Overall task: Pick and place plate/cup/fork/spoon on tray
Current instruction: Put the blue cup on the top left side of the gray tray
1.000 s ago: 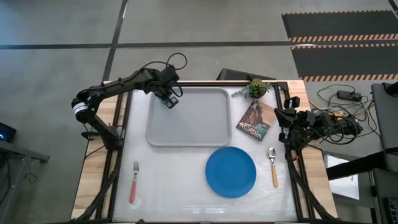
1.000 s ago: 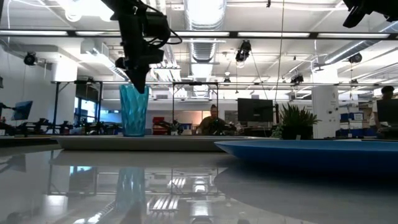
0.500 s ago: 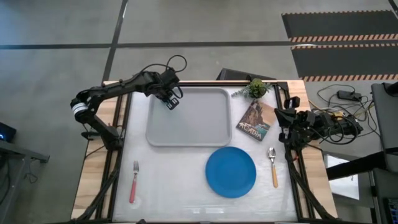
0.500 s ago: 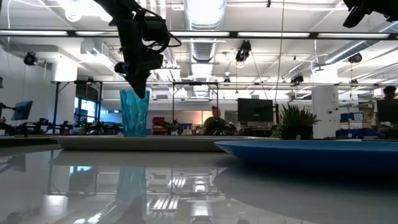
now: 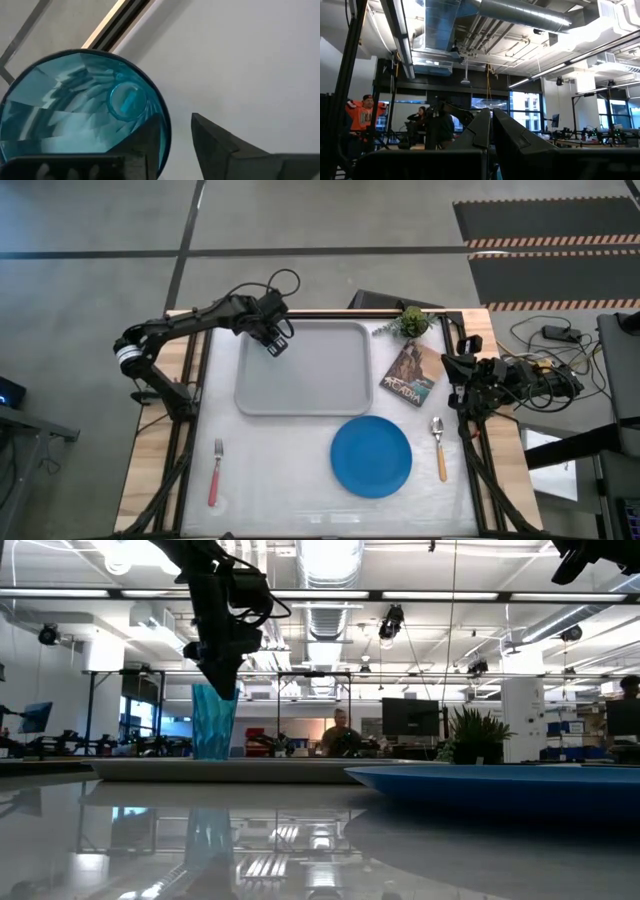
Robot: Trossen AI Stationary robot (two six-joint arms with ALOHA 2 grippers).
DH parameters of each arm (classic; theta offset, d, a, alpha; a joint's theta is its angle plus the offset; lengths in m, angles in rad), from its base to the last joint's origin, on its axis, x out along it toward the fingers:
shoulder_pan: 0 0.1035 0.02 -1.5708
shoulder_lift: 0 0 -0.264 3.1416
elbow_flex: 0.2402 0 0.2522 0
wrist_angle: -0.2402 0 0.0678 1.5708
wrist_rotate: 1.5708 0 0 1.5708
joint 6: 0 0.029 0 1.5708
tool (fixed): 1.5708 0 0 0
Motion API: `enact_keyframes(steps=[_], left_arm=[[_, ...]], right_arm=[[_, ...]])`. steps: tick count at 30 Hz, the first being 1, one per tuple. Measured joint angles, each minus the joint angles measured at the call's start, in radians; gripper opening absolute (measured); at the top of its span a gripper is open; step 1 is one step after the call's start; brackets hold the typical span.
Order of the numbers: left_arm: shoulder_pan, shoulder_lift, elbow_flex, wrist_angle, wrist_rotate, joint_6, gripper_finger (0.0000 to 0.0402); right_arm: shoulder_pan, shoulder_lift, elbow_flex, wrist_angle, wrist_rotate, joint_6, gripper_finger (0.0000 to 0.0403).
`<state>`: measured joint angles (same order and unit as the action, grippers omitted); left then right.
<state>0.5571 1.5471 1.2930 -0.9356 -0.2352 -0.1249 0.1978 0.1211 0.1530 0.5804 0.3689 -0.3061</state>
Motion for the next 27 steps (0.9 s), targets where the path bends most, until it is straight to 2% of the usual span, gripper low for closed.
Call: enact_keyframes(steps=[7,27], left_arm=[[0.000,-0.057,0.000,0.011,0.000,0.000,0.0118],[0.000,-0.263,-0.002,0.043,-0.014,0.008,0.0119]], right_arm=[[0.000,0.000,0.000,0.000,0.000,0.000,0.0009],[0.000,0.000,0.001,0.001,0.000,-0.006,0.0009]])
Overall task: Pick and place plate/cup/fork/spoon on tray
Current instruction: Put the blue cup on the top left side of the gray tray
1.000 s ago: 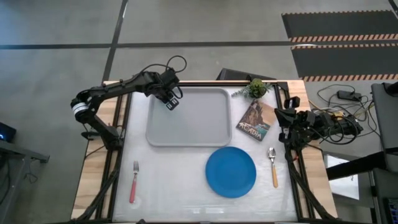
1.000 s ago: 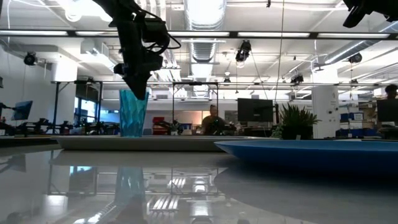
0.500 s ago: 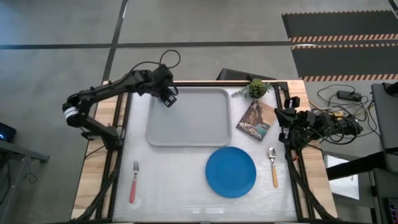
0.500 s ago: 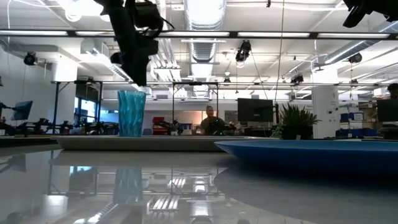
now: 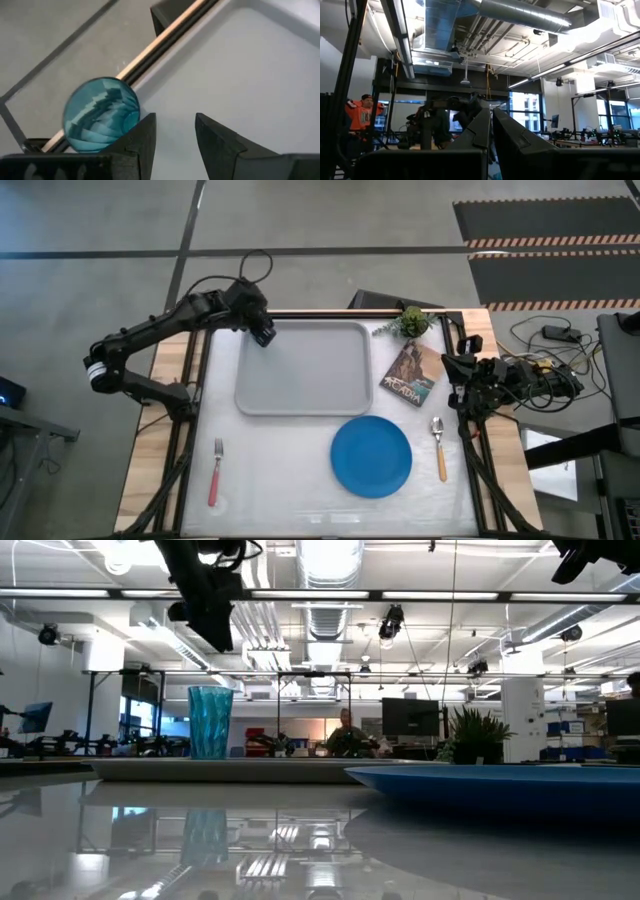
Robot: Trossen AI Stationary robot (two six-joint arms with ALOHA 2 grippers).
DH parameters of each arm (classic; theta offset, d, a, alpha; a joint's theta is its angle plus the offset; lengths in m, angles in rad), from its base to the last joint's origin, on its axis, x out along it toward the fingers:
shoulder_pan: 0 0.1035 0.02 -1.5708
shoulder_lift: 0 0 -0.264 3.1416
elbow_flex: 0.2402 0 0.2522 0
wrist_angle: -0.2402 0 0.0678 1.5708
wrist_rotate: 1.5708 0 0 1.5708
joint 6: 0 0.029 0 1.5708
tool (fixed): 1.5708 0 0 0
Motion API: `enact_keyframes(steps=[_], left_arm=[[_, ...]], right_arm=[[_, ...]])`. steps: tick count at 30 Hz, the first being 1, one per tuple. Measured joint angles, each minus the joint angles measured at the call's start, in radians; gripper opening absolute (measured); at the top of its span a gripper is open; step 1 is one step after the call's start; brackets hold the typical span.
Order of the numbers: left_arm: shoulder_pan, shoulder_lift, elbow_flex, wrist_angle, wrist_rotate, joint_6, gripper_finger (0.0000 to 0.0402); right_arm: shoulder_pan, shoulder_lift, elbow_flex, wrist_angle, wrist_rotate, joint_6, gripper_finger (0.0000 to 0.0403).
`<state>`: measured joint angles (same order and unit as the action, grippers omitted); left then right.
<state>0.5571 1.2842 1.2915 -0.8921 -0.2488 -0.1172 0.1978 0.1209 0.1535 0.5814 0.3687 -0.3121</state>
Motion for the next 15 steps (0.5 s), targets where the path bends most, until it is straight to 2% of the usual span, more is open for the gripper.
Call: enact_keyframes(steps=[5,10,15], left_arm=[[0.000,-0.065,-0.022,0.086,-0.122,-0.007,0.0119],[0.000,-0.088,-0.102,0.165,-0.054,-0.002,0.0118],[0.000,-0.058,-0.192,0.220,-0.047,0.100,0.0118]], right_arm=[[0.000,0.000,0.000,0.000,0.000,0.006,0.0009],[0.000,0.000,0.000,-0.001,0.000,0.004,0.0009],[0.000,0.000,0.000,0.000,0.000,-0.002,0.0009]])
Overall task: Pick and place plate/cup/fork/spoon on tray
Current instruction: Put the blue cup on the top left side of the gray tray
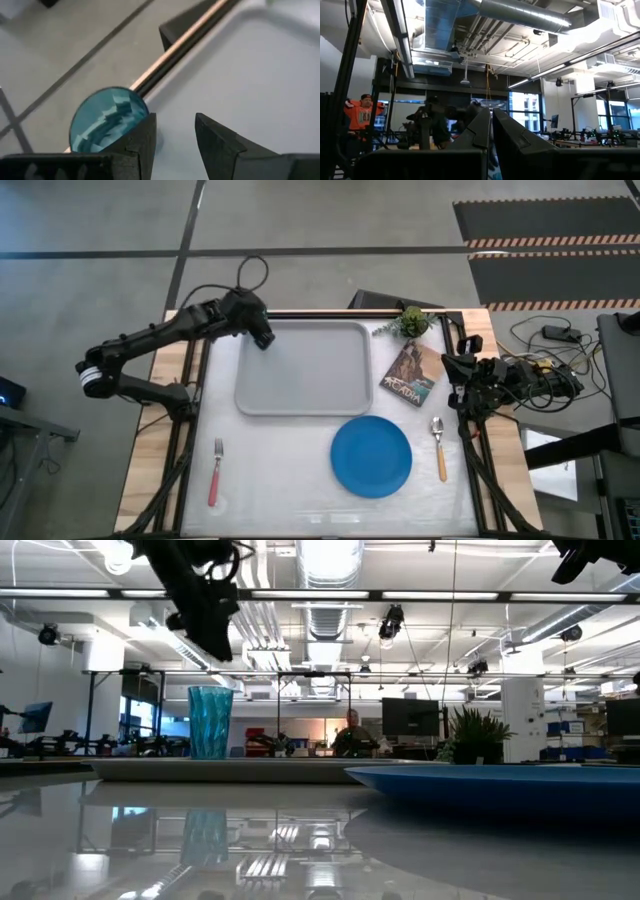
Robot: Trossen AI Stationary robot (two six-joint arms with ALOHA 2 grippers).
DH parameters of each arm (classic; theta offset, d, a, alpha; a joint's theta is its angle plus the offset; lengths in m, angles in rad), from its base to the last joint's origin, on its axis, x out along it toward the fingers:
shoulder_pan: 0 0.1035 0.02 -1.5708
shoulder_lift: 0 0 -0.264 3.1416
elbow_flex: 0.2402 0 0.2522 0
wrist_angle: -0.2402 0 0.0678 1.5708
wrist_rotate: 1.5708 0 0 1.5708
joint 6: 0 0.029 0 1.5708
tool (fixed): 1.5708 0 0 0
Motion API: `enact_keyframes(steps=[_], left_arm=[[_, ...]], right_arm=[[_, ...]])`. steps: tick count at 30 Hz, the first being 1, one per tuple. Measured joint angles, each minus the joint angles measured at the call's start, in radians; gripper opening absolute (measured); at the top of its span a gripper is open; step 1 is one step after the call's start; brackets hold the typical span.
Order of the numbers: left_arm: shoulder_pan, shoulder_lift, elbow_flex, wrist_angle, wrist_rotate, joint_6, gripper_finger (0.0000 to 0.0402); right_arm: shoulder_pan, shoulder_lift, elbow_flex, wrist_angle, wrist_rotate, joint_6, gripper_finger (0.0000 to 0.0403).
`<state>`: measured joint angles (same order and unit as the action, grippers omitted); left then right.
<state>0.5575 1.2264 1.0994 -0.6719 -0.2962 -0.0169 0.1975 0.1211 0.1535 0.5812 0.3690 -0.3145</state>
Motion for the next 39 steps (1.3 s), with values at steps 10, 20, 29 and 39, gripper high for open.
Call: enact_keyframes(steps=[10,20,29,39], left_arm=[[0.026,0.052,-0.021,0.021,0.012,0.061,0.0118],[0.057,0.101,-0.027,0.021,0.016,0.077,0.0118],[0.065,0.121,-0.027,0.029,0.011,0.083,0.0118],[0.063,0.099,0.002,0.028,0.036,0.050,0.0118]], right_arm=[[0.000,0.000,0.000,0.000,0.000,-0.011,0.0009],[0.000,0.000,0.000,0.000,0.000,0.000,0.0009],[0.000,0.000,0.000,0.000,0.000,-0.002,0.0009],[0.000,0.000,0.000,0.000,0.000,-0.003,0.0009]])
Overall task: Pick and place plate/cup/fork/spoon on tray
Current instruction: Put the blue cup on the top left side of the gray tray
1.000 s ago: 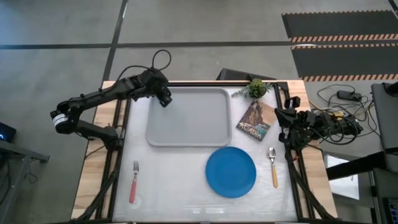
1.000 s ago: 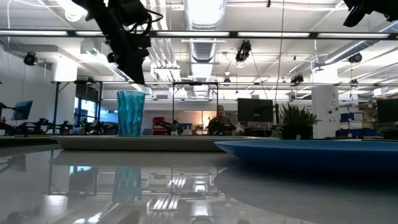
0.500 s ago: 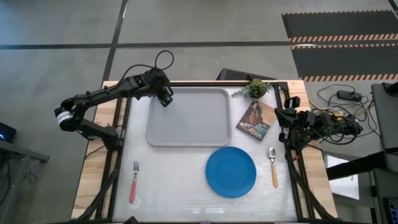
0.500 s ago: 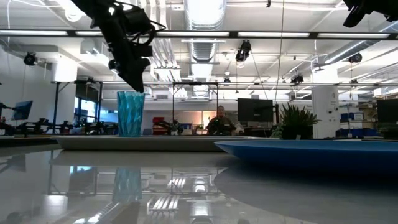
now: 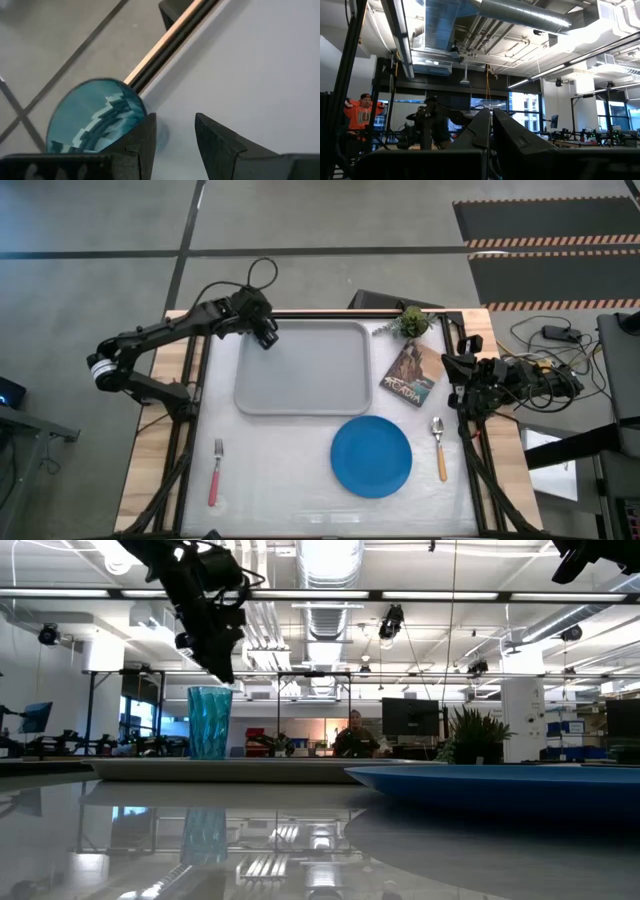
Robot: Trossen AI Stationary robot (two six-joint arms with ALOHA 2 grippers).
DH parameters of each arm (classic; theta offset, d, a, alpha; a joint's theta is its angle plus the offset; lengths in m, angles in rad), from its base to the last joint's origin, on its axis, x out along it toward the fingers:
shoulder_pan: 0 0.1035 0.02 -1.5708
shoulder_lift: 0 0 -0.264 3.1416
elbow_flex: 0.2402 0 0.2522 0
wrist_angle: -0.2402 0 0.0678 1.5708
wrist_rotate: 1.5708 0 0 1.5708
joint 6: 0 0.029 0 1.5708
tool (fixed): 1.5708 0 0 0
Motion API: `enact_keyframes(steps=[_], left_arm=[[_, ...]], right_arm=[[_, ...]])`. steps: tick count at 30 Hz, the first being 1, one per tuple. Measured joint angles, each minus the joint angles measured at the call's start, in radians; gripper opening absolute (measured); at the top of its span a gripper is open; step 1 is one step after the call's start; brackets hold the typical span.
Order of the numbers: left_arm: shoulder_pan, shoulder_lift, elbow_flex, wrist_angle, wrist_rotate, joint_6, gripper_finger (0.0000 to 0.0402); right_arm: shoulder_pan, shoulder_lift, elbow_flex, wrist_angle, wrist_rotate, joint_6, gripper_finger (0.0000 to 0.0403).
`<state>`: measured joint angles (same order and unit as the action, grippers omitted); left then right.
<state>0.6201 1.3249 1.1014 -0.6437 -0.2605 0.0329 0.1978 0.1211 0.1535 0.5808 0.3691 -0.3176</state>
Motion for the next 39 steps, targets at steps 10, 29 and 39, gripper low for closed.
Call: enact_keyframes(steps=[10,29,39], left_arm=[[0.000,-0.040,0.148,-0.156,0.029,-0.087,0.0118],[0.059,0.150,0.287,-0.359,0.002,-0.154,0.0201],[0.059,0.152,0.246,-0.341,0.001,-0.149,0.0201]], right_arm=[[0.000,0.000,0.000,0.000,0.001,-0.008,0.0009],[0.000,0.000,0.006,0.000,0.000,0.004,0.0009],[0.000,0.000,0.006,-0.024,-0.001,0.004,0.0009]])
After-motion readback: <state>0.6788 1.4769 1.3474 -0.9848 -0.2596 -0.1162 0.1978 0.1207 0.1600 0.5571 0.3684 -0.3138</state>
